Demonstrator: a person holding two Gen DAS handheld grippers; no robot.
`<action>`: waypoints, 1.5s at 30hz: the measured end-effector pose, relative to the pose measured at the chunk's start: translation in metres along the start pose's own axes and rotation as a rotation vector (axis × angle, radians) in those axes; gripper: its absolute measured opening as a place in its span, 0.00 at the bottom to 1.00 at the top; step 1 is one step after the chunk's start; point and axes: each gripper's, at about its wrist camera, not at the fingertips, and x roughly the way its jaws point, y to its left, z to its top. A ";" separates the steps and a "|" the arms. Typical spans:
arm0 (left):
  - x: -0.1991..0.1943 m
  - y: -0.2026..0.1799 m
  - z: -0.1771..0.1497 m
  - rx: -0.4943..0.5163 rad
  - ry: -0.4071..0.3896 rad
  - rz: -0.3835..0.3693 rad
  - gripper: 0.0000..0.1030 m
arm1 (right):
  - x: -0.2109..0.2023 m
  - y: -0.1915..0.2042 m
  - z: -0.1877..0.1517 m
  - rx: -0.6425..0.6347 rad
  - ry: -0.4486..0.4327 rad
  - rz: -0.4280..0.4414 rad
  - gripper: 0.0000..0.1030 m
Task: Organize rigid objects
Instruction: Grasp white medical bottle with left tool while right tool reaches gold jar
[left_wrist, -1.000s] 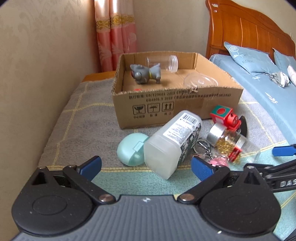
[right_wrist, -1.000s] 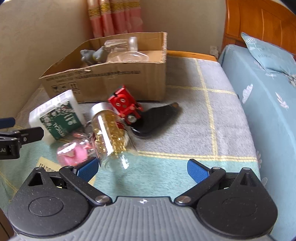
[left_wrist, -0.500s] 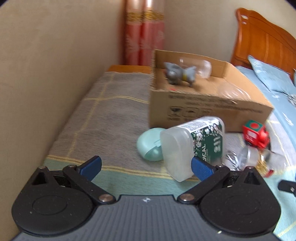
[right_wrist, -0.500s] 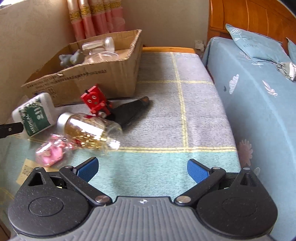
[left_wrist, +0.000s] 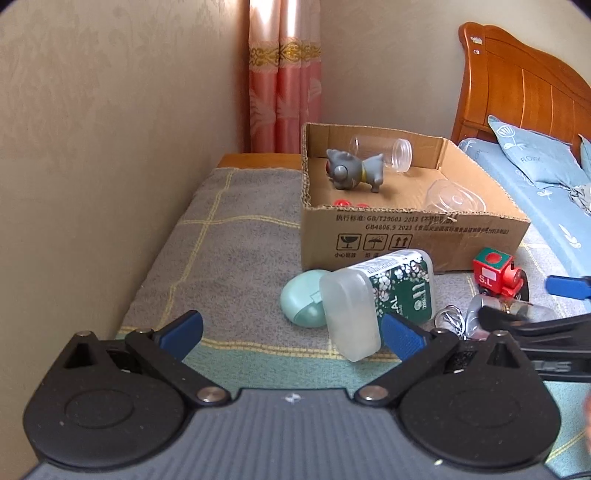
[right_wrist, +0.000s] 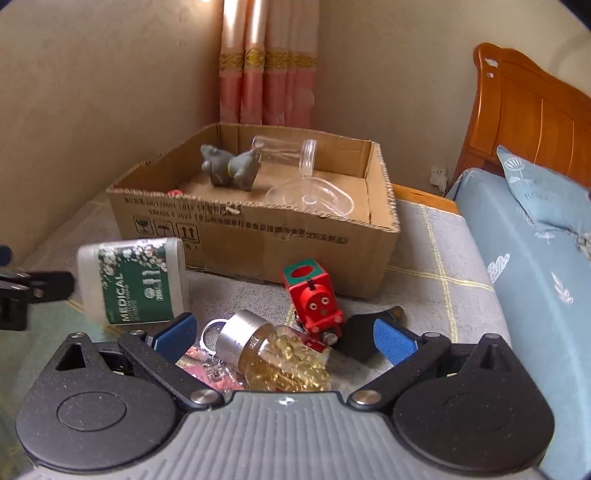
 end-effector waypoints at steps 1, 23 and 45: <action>0.000 -0.001 0.001 0.003 -0.001 -0.004 0.99 | 0.006 0.002 -0.001 -0.008 0.008 -0.020 1.00; 0.045 -0.076 0.020 0.220 -0.047 0.081 0.99 | -0.020 -0.028 -0.039 0.028 0.027 -0.047 1.00; 0.029 -0.029 -0.021 0.003 -0.005 0.099 0.99 | -0.010 -0.037 -0.037 0.114 0.036 0.029 1.00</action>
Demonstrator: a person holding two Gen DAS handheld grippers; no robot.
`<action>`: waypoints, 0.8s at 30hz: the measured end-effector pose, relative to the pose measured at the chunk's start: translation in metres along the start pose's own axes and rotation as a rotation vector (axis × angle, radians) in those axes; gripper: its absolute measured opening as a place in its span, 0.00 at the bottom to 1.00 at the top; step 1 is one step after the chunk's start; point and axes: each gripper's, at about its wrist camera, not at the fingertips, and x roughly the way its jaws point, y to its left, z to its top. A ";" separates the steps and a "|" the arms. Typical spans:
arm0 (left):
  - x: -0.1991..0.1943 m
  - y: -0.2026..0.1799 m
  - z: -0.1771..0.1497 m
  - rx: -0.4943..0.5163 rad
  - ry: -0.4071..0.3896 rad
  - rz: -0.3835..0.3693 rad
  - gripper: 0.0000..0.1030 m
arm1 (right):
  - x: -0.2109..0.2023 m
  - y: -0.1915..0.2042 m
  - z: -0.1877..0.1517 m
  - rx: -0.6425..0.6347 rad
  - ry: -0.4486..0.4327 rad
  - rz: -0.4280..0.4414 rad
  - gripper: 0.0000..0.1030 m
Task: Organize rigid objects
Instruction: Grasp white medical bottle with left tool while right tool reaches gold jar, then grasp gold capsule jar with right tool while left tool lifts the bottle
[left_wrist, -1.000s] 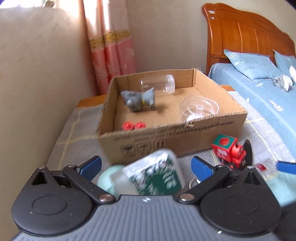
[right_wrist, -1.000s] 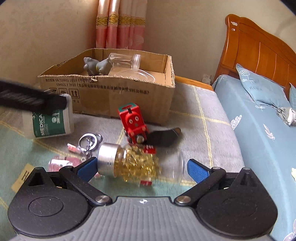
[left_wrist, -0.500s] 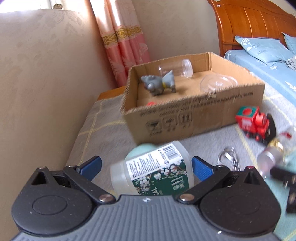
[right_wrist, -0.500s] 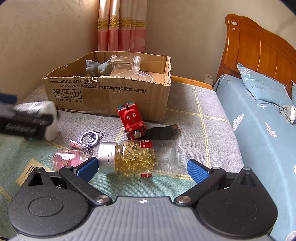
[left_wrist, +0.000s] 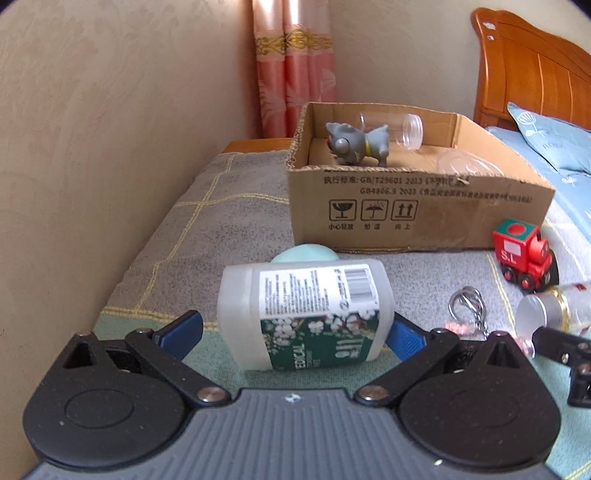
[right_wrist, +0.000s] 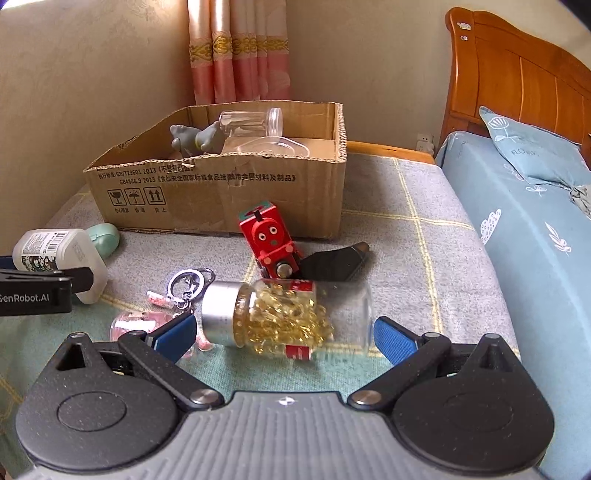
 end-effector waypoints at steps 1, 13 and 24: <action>0.001 -0.001 0.001 -0.004 0.001 -0.001 0.99 | 0.001 0.001 0.001 -0.001 0.000 -0.001 1.00; 0.000 -0.003 0.002 -0.001 -0.001 -0.020 0.96 | 0.005 0.004 0.007 0.019 0.006 -0.011 1.00; -0.003 -0.001 0.008 0.027 0.005 -0.065 0.81 | 0.004 0.002 0.009 -0.019 0.031 -0.028 0.93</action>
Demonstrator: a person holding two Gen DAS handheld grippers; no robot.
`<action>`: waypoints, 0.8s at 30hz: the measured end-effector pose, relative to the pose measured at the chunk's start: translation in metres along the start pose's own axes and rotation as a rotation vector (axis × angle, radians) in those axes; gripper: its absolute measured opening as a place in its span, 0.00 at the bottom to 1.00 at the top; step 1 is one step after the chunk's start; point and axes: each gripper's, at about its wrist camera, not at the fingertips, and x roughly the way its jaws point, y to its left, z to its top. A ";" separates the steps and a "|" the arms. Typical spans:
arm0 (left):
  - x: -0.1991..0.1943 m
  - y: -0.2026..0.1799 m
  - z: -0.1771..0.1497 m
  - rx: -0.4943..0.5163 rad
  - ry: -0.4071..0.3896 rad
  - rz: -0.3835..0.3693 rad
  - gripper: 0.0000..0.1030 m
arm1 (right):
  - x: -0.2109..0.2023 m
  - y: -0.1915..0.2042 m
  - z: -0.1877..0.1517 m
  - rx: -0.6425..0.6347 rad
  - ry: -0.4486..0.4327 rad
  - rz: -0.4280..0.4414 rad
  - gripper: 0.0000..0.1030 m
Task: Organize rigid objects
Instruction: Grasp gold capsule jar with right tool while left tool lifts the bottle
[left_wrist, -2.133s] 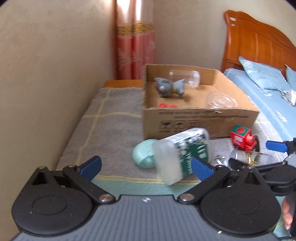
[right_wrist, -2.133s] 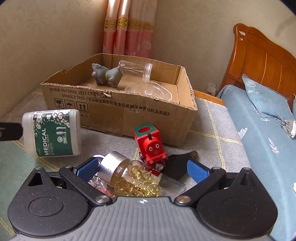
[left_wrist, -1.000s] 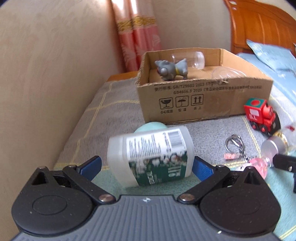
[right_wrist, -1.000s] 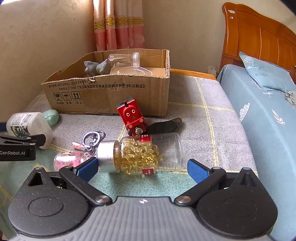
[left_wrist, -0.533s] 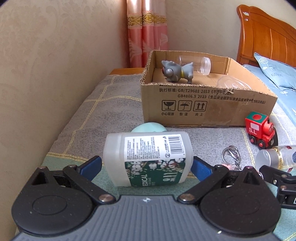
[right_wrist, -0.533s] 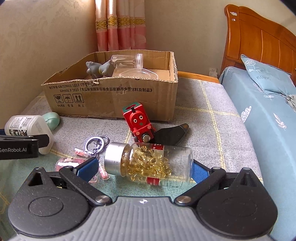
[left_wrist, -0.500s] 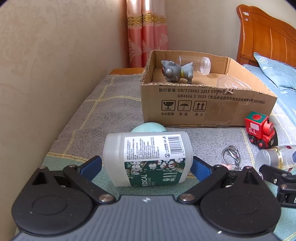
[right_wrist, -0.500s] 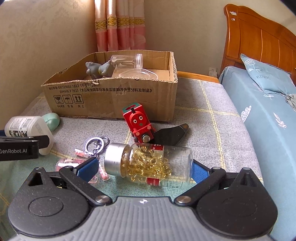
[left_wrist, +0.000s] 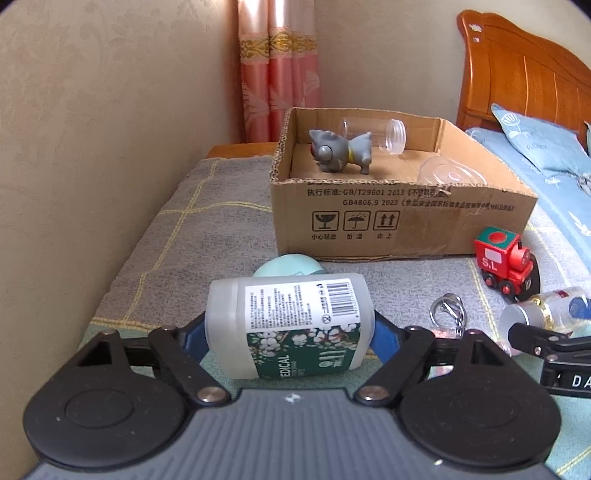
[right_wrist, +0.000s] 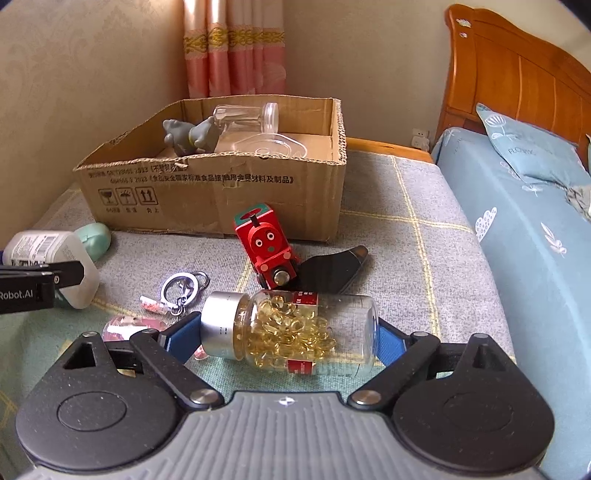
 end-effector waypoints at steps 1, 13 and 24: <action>0.000 -0.001 0.000 0.009 0.002 -0.001 0.81 | 0.000 0.000 0.000 -0.011 0.003 0.004 0.93; -0.027 0.005 0.014 0.111 0.036 -0.105 0.81 | -0.024 -0.010 0.010 -0.126 0.023 0.119 0.93; -0.051 -0.007 0.057 0.200 0.015 -0.235 0.81 | -0.054 -0.026 0.039 -0.150 0.016 0.270 0.93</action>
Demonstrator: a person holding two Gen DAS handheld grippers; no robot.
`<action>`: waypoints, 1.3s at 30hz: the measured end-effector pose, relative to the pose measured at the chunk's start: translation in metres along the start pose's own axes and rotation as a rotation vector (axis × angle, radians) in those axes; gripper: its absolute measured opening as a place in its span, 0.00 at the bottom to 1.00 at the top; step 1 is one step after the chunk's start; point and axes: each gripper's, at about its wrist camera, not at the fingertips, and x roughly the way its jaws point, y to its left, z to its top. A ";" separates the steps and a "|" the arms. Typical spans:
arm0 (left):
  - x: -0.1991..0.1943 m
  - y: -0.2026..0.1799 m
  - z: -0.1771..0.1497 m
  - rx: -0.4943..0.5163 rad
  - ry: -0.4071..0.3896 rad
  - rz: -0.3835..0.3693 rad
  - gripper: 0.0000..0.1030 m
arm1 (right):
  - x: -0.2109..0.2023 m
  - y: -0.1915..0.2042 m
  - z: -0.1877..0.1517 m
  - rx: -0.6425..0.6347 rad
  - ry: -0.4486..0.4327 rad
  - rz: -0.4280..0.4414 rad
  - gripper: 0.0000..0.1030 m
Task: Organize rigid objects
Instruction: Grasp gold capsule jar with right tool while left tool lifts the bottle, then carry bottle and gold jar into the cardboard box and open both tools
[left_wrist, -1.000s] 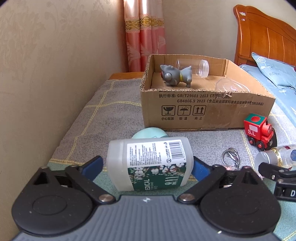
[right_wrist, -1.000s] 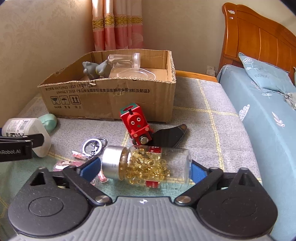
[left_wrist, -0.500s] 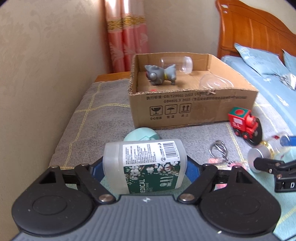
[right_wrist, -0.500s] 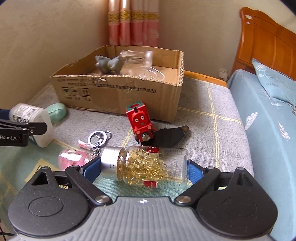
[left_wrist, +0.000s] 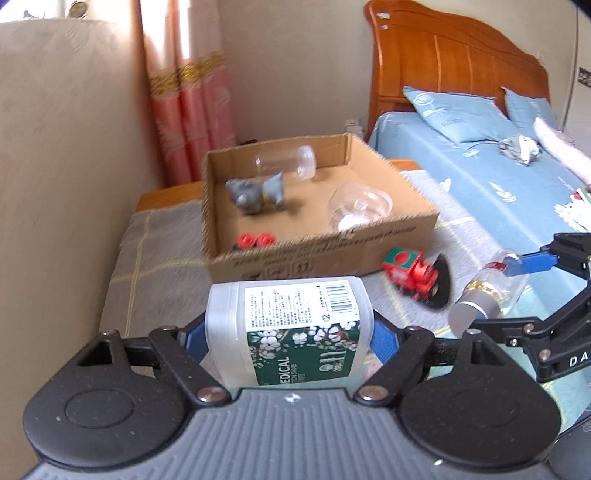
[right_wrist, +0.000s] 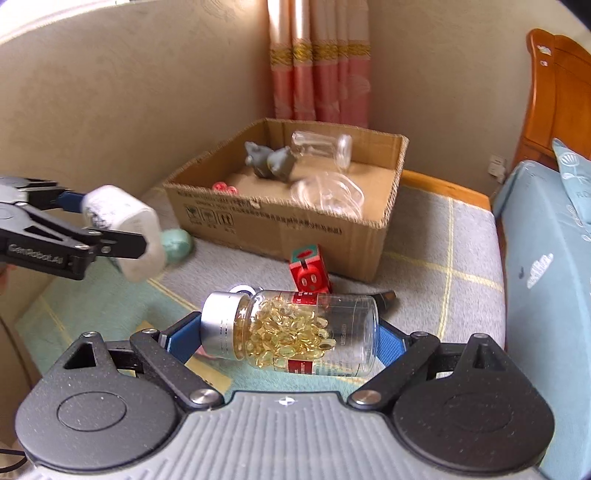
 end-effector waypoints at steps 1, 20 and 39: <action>0.001 0.000 0.005 0.009 -0.003 -0.003 0.81 | -0.002 -0.001 0.004 -0.001 -0.004 0.004 0.93; 0.064 0.006 0.097 0.078 -0.038 -0.012 0.81 | -0.019 -0.014 0.059 -0.050 -0.103 -0.032 0.93; 0.037 0.023 0.065 0.025 -0.060 0.087 0.93 | 0.023 -0.023 0.116 -0.063 -0.064 -0.027 0.93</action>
